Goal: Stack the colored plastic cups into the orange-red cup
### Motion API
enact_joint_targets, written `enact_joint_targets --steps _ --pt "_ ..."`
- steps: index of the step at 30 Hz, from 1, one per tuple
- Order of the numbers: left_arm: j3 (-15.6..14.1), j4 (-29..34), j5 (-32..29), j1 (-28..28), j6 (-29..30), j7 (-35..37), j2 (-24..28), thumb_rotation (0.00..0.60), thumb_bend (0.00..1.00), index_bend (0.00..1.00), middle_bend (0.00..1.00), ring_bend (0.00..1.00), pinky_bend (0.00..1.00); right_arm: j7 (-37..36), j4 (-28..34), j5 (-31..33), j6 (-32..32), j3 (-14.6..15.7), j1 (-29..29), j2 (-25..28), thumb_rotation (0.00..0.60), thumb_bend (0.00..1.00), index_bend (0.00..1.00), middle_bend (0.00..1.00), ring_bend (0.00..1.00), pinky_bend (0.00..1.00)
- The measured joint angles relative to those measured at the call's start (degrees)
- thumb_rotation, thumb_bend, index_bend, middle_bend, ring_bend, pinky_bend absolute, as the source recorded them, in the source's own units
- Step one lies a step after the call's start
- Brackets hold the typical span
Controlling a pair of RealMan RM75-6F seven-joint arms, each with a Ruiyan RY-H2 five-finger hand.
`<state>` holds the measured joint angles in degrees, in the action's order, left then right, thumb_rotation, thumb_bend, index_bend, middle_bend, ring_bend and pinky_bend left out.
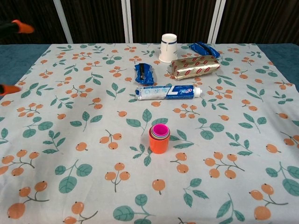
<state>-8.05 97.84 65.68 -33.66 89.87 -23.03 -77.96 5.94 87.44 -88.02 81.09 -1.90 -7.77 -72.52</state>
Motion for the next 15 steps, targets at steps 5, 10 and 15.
enact_joint_targets --steps 5,10,15 --pt "-1.9 -10.0 1.6 8.1 1.1 13.4 1.7 0.600 0.15 0.03 0.00 0.00 0.02 -1.3 -1.7 -2.3 0.2 1.0 -0.4 -0.6 0.600 0.40 0.12 0.00 0.00 0.11" --pt "-1.6 -14.3 4.7 13.4 5.7 20.3 1.9 0.600 0.15 0.05 0.00 0.00 0.02 -1.3 -1.8 -2.5 0.7 1.0 -0.3 -0.7 0.600 0.40 0.12 0.00 0.00 0.11" --pt "-1.0 -14.8 7.2 16.1 7.2 22.8 2.9 0.600 0.15 0.05 0.00 0.00 0.02 -1.2 -0.9 -2.7 0.7 1.4 -0.2 0.2 0.600 0.40 0.12 0.00 0.00 0.11"
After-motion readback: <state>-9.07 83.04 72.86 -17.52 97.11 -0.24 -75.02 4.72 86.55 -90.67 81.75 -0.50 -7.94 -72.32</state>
